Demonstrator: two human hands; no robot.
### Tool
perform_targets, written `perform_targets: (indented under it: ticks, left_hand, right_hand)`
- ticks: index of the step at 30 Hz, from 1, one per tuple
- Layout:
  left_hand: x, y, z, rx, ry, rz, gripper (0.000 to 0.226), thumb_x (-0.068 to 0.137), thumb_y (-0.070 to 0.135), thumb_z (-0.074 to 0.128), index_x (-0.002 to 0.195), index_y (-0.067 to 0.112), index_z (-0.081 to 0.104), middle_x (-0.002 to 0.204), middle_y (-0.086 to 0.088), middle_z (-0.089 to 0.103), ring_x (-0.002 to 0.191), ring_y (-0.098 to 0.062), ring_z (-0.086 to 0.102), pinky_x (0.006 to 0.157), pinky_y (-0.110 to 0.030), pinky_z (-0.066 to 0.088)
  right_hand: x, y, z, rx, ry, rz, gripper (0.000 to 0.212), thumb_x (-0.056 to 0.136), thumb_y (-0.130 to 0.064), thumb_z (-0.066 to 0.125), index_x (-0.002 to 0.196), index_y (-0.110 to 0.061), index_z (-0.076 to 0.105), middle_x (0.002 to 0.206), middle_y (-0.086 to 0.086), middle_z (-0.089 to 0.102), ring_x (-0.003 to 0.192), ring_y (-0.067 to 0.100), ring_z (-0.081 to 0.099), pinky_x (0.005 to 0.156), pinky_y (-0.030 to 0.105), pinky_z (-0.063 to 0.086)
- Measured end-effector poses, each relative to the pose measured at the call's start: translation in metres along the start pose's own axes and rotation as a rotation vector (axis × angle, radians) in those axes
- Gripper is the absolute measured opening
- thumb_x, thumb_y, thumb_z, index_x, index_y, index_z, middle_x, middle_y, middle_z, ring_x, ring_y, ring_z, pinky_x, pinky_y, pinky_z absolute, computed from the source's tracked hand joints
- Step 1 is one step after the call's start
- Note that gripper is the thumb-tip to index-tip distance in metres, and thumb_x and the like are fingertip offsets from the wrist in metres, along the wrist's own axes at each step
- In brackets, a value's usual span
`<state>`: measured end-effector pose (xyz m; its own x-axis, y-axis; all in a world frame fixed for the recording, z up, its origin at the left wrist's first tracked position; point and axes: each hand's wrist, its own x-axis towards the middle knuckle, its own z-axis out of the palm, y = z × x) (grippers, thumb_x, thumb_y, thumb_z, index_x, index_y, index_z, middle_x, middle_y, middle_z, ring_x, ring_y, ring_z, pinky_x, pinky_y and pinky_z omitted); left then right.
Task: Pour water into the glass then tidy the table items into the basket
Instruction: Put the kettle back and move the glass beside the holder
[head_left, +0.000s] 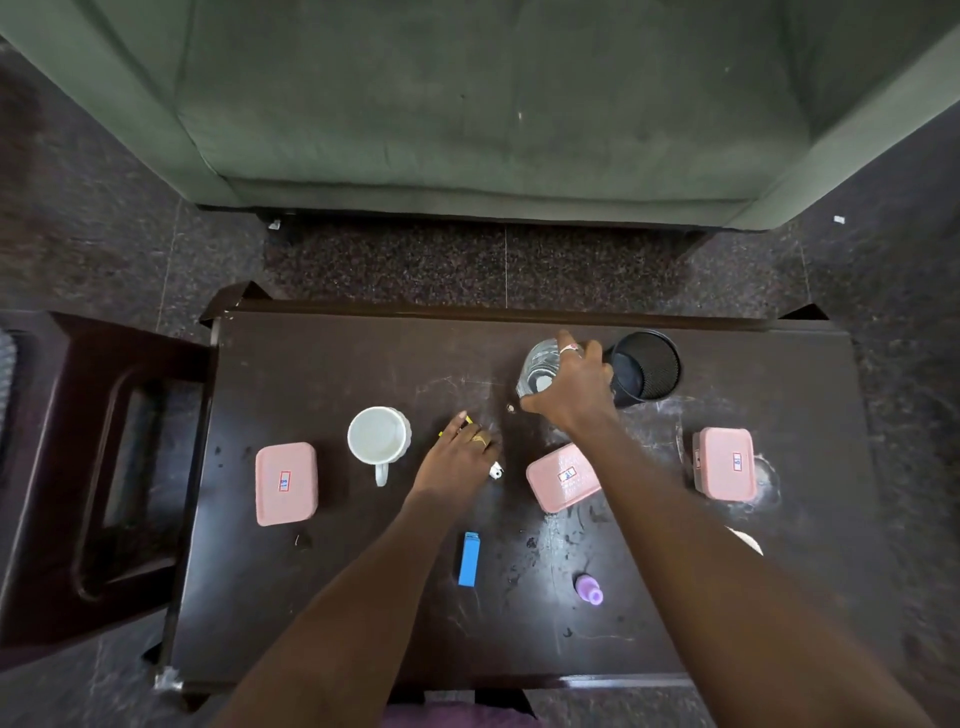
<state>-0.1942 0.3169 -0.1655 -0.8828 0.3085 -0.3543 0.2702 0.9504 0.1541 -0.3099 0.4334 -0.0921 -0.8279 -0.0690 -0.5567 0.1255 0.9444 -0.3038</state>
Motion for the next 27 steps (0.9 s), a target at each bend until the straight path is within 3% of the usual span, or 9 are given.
perform_targets:
  ticks: [6, 9, 12, 16, 19, 21, 22, 24, 27]
  left_hand:
    - [0.0, 0.001, 0.006, -0.018, 0.027, -0.022, 0.038, 0.047, 0.018, 0.087, 0.083, 0.017, 0.076, 0.083, -0.001, 0.074, 0.084, -0.018, 0.071, 0.088, -0.039, 0.054]
    - [0.0, 0.003, 0.007, -0.003, 0.048, -0.014, 0.022, 0.067, 0.016, 0.063, 0.085, 0.019, 0.075, 0.086, 0.0, 0.074, 0.087, -0.018, 0.071, 0.091, -0.039, 0.052]
    - [-0.001, 0.003, 0.008, 0.002, 0.007, -0.018, 0.024, 0.068, 0.014, 0.06, 0.086, 0.019, 0.075, 0.087, 0.0, 0.074, 0.088, -0.018, 0.071, 0.091, -0.038, 0.052]
    - [-0.002, 0.003, 0.012, -0.034, 0.012, -0.056, 0.043, 0.07, 0.015, 0.034, 0.083, 0.02, 0.075, 0.084, 0.002, 0.073, 0.085, -0.017, 0.071, 0.091, -0.038, 0.052]
    - [-0.001, 0.005, 0.013, -0.023, 0.068, -0.046, 0.022, 0.066, 0.015, 0.062, 0.083, 0.02, 0.075, 0.085, 0.002, 0.074, 0.086, -0.016, 0.071, 0.09, -0.038, 0.053]
    - [0.001, 0.007, 0.013, -0.077, 0.057, -0.087, 0.033, 0.052, 0.015, 0.083, 0.084, 0.019, 0.075, 0.088, 0.0, 0.074, 0.088, -0.017, 0.071, 0.092, -0.038, 0.052]
    - [0.002, 0.007, 0.013, -0.089, 0.074, -0.122, 0.038, 0.052, 0.015, 0.084, 0.089, 0.017, 0.075, 0.093, -0.002, 0.074, 0.093, -0.019, 0.07, 0.097, -0.038, 0.048]
    - [0.0, 0.01, 0.011, -0.134, 0.072, -0.152, 0.04, 0.075, 0.011, 0.068, 0.115, 0.011, 0.065, 0.12, -0.009, 0.064, 0.12, -0.025, 0.056, 0.115, -0.038, 0.024]
    - [0.0, 0.013, 0.01, -0.215, -0.006, -0.177, 0.053, 0.087, 0.011, 0.047, 0.139, 0.01, 0.039, 0.145, -0.008, 0.04, 0.14, -0.024, 0.028, 0.12, -0.035, 0.002]
  right_hand:
    - [0.001, -0.005, 0.009, -0.01, -0.016, -0.018, 0.101, 0.068, -0.032, 0.081, 0.148, -0.02, 0.02, 0.145, 0.013, 0.025, 0.13, 0.038, 0.031, 0.107, 0.056, 0.034]
    - [0.002, -0.007, 0.012, -0.024, -0.011, -0.025, 0.101, 0.068, -0.032, 0.081, 0.148, -0.019, 0.021, 0.144, 0.013, 0.025, 0.128, 0.039, 0.033, 0.105, 0.055, 0.037]
    - [0.001, -0.006, 0.014, -0.021, -0.004, -0.022, 0.1, 0.068, -0.031, 0.081, 0.147, -0.019, 0.022, 0.142, 0.013, 0.026, 0.126, 0.039, 0.033, 0.105, 0.051, 0.038]
    - [0.001, -0.005, 0.015, -0.027, -0.001, -0.025, 0.101, 0.067, -0.029, 0.081, 0.147, -0.017, 0.021, 0.141, 0.013, 0.027, 0.126, 0.039, 0.033, 0.105, 0.048, 0.039]
    - [-0.001, -0.005, 0.015, -0.037, -0.004, -0.025, 0.099, 0.07, -0.029, 0.08, 0.147, -0.017, 0.02, 0.142, 0.013, 0.025, 0.127, 0.038, 0.032, 0.101, 0.045, 0.04]
    - [-0.002, -0.005, 0.015, -0.036, -0.005, -0.02, 0.098, 0.07, -0.028, 0.08, 0.147, -0.017, 0.02, 0.142, 0.013, 0.025, 0.127, 0.038, 0.032, 0.099, 0.044, 0.042]
    - [-0.002, -0.006, 0.015, -0.038, -0.005, -0.021, 0.097, 0.07, -0.028, 0.08, 0.147, -0.017, 0.021, 0.142, 0.013, 0.026, 0.127, 0.038, 0.032, 0.099, 0.044, 0.042]
    - [-0.002, -0.006, 0.015, -0.042, -0.008, -0.026, 0.097, 0.07, -0.027, 0.08, 0.146, -0.018, 0.022, 0.143, 0.013, 0.026, 0.127, 0.039, 0.033, 0.098, 0.044, 0.043]
    - [-0.003, -0.005, 0.015, -0.069, -0.014, -0.026, 0.097, 0.072, -0.029, 0.078, 0.147, -0.02, 0.019, 0.144, 0.013, 0.025, 0.127, 0.038, 0.034, 0.098, 0.044, 0.043]
